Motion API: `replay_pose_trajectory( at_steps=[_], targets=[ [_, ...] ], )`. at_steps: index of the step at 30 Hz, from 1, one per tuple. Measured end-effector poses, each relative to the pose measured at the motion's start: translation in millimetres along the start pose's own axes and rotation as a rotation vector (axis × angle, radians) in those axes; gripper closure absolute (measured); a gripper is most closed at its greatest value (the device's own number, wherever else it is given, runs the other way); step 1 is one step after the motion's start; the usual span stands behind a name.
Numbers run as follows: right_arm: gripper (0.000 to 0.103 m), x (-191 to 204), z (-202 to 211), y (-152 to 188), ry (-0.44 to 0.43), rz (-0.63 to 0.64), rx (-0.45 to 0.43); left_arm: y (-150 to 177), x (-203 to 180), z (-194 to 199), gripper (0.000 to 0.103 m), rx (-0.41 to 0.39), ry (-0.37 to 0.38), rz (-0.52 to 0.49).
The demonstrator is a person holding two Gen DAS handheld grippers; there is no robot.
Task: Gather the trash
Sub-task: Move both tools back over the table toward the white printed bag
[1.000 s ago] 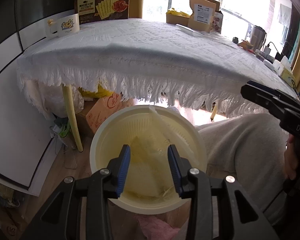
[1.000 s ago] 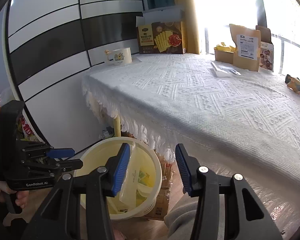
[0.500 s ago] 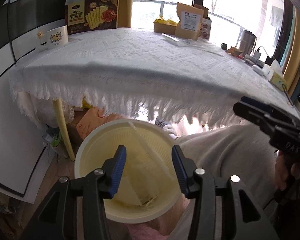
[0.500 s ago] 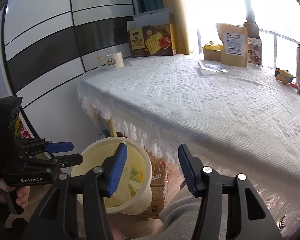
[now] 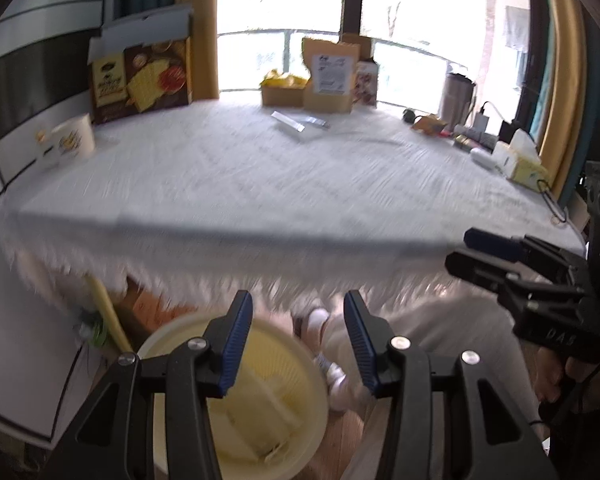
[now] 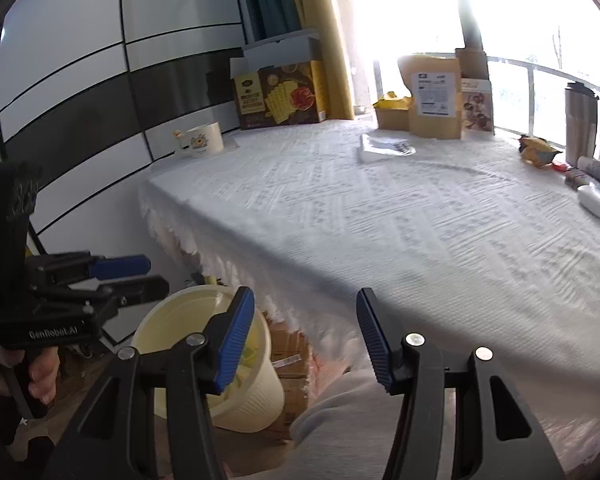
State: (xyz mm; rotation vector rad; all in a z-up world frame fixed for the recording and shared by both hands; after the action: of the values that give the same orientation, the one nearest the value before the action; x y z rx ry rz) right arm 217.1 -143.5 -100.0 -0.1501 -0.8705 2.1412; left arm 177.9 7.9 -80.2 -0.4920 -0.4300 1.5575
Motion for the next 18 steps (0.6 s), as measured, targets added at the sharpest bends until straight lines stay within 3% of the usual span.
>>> replay_pose_trajectory(
  at_steps=[18],
  targets=[
    [0.052,-105.6,32.7,-43.5,0.102,-0.065,-0.039,-83.8,-45.2,-25.9,0.054,-0.070,0.023,-0.135]
  ],
)
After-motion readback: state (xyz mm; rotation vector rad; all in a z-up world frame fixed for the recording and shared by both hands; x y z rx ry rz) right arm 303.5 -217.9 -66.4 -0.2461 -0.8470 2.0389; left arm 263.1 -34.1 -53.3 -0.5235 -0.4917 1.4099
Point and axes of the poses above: each gripper's, at about its wrist camera, not at the fingertips, and z roughly against the way its jaws point, x to its left, y to its underside, the point moved 6 cm from there along -z, roughly the way its jaws point, and after that the axes turned 15 degrees about x, right-handed, at the moved point
